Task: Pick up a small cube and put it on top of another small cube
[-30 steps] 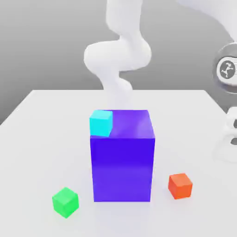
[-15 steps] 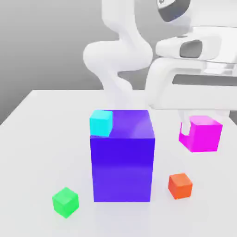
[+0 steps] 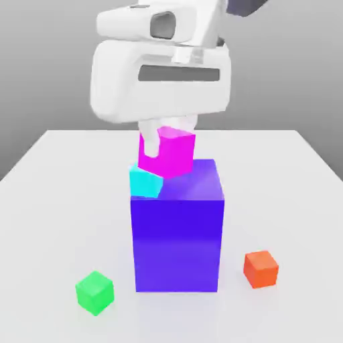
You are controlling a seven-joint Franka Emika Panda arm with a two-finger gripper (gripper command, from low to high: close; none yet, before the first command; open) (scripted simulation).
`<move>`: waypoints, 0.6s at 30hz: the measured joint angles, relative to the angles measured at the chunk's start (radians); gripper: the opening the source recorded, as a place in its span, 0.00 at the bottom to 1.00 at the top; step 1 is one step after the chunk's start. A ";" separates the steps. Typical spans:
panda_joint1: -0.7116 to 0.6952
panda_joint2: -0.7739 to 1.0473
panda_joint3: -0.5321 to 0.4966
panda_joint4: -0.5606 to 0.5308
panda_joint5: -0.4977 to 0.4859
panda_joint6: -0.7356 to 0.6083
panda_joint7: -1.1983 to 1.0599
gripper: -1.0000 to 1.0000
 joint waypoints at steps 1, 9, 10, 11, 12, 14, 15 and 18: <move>-0.002 -0.006 -0.016 -0.009 -0.003 0.002 -0.058 0.00; -0.013 -0.025 -0.139 -0.082 -0.030 0.040 -0.519 0.00; -0.013 -0.024 -0.155 -0.091 -0.033 0.048 -0.576 0.00; -0.012 -0.022 -0.171 -0.101 -0.036 0.056 -0.633 0.00; -0.011 -0.020 -0.186 -0.110 -0.038 0.064 -0.690 0.00; -0.010 -0.013 -0.215 -0.129 -0.043 0.083 -0.803 0.00; -0.005 -0.009 -0.234 -0.138 -0.046 0.093 -0.859 0.00; 0.003 0.008 -0.278 -0.166 -0.049 0.128 -1.028 0.00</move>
